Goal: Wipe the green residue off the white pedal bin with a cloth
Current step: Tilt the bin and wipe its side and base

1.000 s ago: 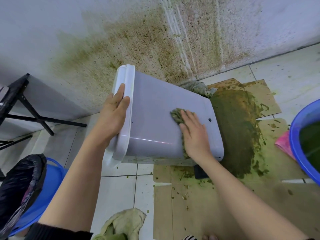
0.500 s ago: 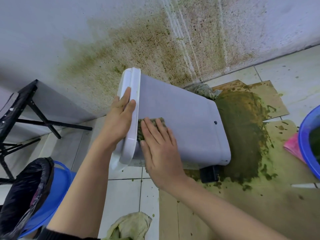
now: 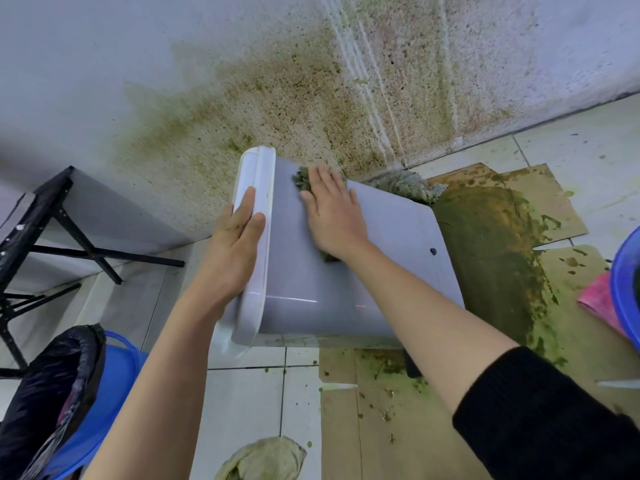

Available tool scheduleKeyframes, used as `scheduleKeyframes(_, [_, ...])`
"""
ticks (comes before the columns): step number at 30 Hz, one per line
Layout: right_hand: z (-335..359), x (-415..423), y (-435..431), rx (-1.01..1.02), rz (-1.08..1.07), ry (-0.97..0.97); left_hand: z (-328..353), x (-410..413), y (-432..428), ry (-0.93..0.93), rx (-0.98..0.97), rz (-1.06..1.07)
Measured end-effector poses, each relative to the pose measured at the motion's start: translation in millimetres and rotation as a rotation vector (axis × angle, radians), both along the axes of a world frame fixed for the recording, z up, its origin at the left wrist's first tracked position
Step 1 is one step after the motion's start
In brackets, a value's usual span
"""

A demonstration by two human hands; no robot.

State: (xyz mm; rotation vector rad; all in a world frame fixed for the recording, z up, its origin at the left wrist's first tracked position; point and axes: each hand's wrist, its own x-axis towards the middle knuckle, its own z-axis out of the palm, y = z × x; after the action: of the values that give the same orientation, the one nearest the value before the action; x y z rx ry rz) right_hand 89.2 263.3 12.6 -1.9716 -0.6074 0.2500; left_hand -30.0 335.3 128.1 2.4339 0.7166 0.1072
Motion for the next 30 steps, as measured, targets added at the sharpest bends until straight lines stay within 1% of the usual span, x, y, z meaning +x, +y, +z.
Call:
scheduleKeyframes(5, [-61, 29, -36, -0.104, -0.078, 0.076, 2, -7, 3, -0.020, -0.042, 0.045])
scheduleKeyframes(9, [-98, 44, -65, -0.089, -0.192, 0.136, 2, -4, 4, -0.032, -0.042, 0.041])
scheduleKeyframes(13, [-131, 33, -100, -0.116, -0.314, 0.207, 0, -5, 6, -0.025, -0.033, 0.049])
scheduleKeyframes(16, [-149, 5, -121, -0.048, -0.341, 0.209, 1, -4, 5, -0.029, -0.034, 0.051])
scheduleKeyframes(20, [-152, -47, -144, 0.006, -0.413, 0.218, 0, -1, 3, -0.030, -0.022, 0.047])
scheduleKeyframes(22, [-147, -69, -161, -0.014, -0.382, 0.226, 0, -1, 1, -0.035, -0.026, 0.049])
scheduleKeyframes(24, [-131, -73, -182, -0.057, -0.318, 0.342, 0, -2, 0, -0.031, -0.026, 0.052])
scheduleKeyframes(25, [-124, -68, -190, -0.055, -0.330, 0.400, 0, -2, 0, -0.030, -0.024, 0.052])
scheduleKeyframes(26, [-116, -58, -194, -0.035, -0.389, 0.430, 0, -2, 0, -0.030, -0.025, 0.053])
scheduleKeyframes(28, [-103, -31, -191, 0.026, -0.563, 0.392, 0, -4, 0, -0.031, -0.034, 0.054])
scheduleKeyframes(29, [-100, -17, -183, 0.054, -0.615, 0.357, 0, -5, 1, -0.034, -0.035, 0.055])
scheduleKeyframes(30, [-100, -4, -172, 0.075, -0.622, 0.334, -1, -5, 2, -0.035, -0.033, 0.058])
